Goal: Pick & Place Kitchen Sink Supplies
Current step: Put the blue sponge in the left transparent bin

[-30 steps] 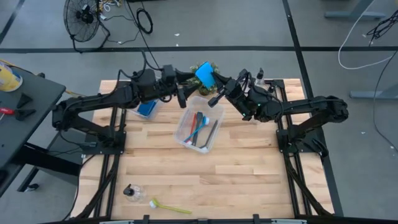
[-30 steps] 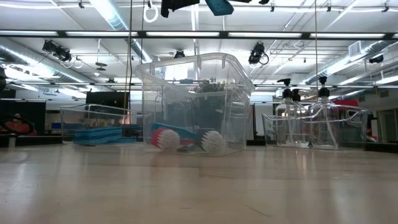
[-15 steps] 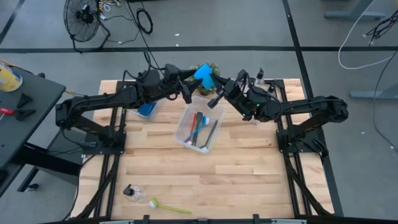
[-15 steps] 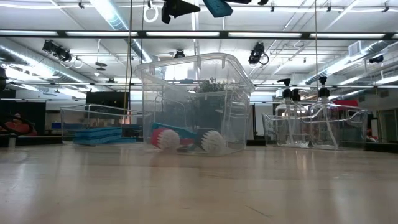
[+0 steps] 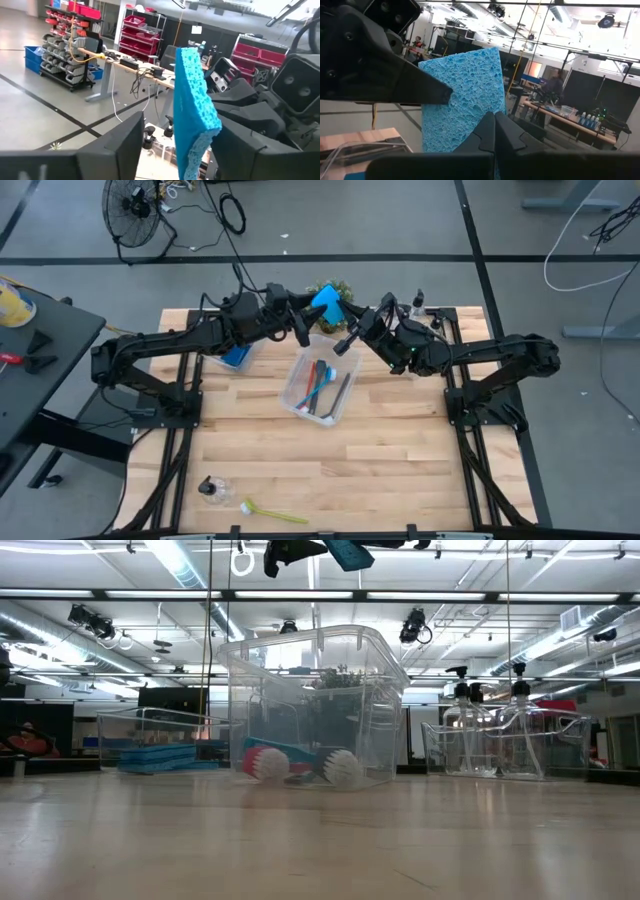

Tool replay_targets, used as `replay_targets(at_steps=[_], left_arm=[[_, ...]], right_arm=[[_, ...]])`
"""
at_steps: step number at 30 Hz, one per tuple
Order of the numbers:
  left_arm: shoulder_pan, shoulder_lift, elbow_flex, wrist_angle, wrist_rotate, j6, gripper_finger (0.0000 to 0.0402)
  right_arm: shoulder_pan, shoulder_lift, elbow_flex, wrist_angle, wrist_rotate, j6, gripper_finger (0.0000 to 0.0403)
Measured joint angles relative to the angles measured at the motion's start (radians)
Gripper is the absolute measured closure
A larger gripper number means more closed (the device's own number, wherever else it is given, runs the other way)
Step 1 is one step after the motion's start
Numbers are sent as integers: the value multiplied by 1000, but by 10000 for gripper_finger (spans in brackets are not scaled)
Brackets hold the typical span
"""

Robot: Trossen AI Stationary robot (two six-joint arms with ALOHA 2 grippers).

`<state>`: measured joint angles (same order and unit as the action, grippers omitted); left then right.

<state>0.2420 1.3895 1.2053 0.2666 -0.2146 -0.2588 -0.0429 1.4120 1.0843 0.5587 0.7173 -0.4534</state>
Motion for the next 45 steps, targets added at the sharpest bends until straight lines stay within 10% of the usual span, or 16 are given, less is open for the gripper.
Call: replay_targets(at_steps=[27, 45], left_arm=[[0, 0, 0, 3, 28, 6, 363], [0, -3, 0, -2, 28, 9, 377]], right_arm=[[0, 0, 0, -3, 0, 0, 401], [1, -1, -1, 56, -60, -23, 330]])
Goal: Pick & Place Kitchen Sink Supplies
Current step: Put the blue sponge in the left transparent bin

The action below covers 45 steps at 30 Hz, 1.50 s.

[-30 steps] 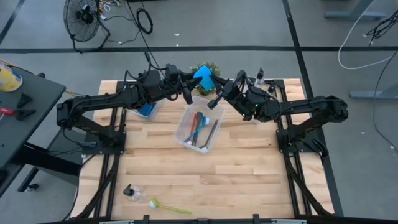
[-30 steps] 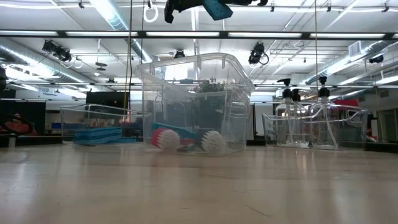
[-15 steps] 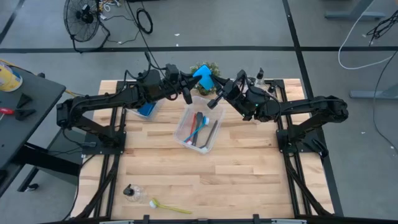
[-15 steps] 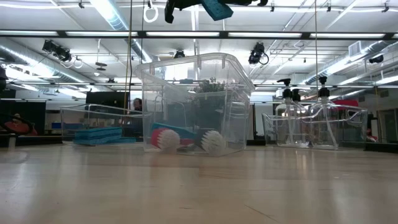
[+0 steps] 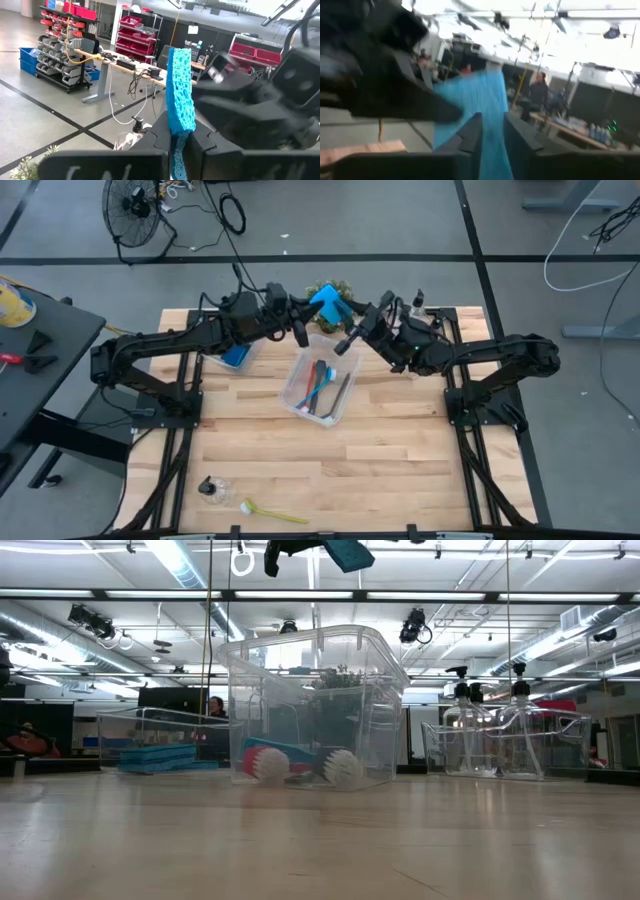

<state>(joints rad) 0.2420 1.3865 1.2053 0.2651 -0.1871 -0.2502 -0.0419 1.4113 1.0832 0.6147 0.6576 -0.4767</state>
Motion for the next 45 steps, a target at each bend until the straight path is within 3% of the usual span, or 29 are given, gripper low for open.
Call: replay_targets(at_steps=[8, 14, 20, 27, 38, 45], left_arm=[[4, -7, -1, -19, -24, 36, 378], [10, -64, -1, -83, -72, 65, 379], [39, -163, 0, -252, -75, 66, 379], [65, -267, 0, -469, -103, 79, 379], [148, -348, 0, -793, -128, 73, 379], [221, -348, 0, -938, -124, 75, 379]], right_arm=[[29, -5, 0, 111, 18, -81, 228], [71, -38, 0, 120, 78, -157, 187], [120, -76, 0, 104, 183, -70, 182], [175, -129, 0, -50, 187, 53, 186], [233, -157, 0, -277, 150, 296, 186], [243, -157, 1, -402, 42, 441, 187]])
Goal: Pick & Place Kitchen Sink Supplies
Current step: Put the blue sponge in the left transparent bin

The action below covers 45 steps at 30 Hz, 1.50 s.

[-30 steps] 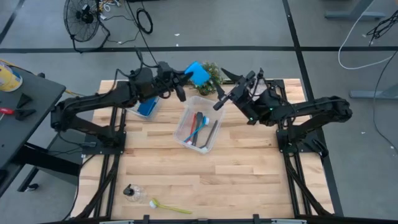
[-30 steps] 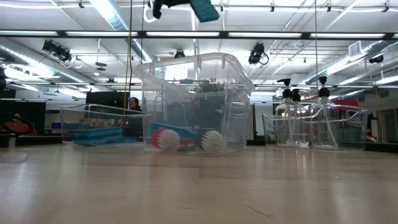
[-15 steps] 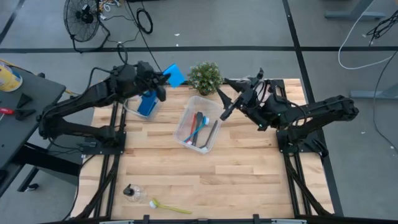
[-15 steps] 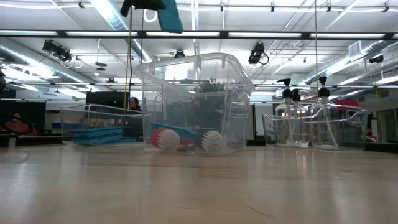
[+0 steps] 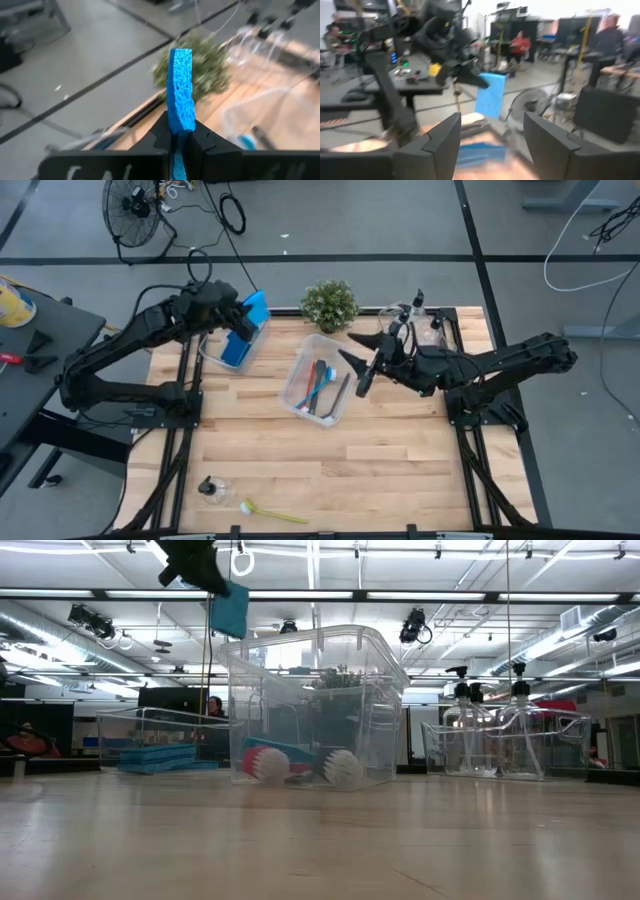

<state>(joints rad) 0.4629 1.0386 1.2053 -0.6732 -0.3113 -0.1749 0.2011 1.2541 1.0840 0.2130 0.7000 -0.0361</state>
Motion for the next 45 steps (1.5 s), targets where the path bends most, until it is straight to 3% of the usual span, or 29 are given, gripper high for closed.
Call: replay_targets(at_steps=[8, 19, 30, 45], left_arm=[[123, 1, 0, -161, -3, 9, 379], [203, 25, -2, -174, -19, 167, 379], [211, 179, -2, -205, -111, 47, 379], [298, 386, -3, -245, -113, 28, 379]], right_arm=[[0, 0, 0, -145, -66, 137, 187], [-1, 0, 0, -166, -63, 160, 187], [-4, 0, 0, -171, -62, 160, 187], [-4, 0, 0, -177, -62, 163, 187]])
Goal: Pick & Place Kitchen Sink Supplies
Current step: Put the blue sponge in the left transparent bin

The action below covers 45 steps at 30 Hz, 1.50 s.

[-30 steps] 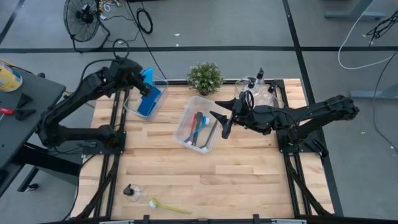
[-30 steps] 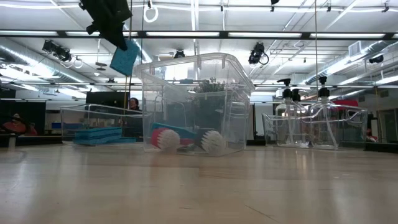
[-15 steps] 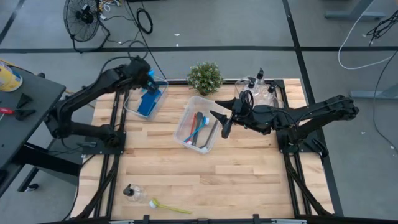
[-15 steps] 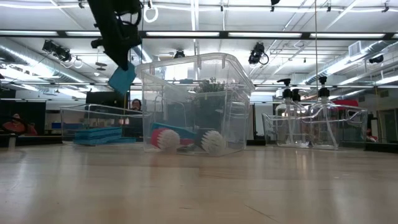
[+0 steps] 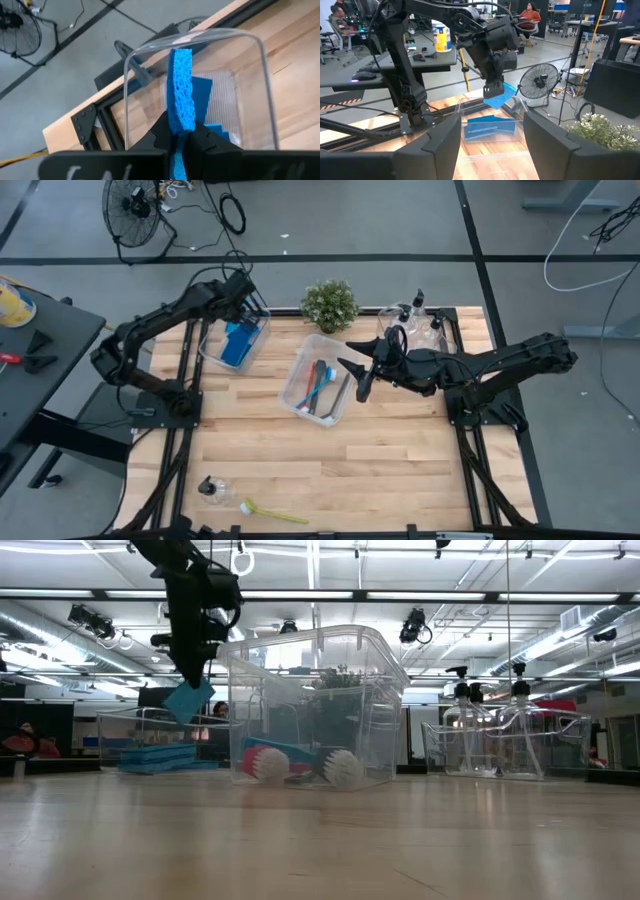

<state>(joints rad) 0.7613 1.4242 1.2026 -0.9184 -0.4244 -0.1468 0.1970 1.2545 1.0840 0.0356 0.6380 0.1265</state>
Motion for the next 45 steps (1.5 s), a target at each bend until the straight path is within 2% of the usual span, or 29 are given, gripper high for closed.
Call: replay_targets(at_steps=[20, 33, 38, 45], left_arm=[[23, 189, 0, -13, -25, 4, 379], [26, 196, 0, -13, -22, 4, 375], [24, 196, 0, -18, -2, 36, 351], [20, 196, 0, -19, -20, 36, 281]], right_arm=[[0, 0, 0, -17, 0, -7, 187], [0, 0, 0, -40, 0, -3, 187], [0, 0, 0, -40, 0, -3, 187], [0, 0, 0, -47, 0, -3, 187]])
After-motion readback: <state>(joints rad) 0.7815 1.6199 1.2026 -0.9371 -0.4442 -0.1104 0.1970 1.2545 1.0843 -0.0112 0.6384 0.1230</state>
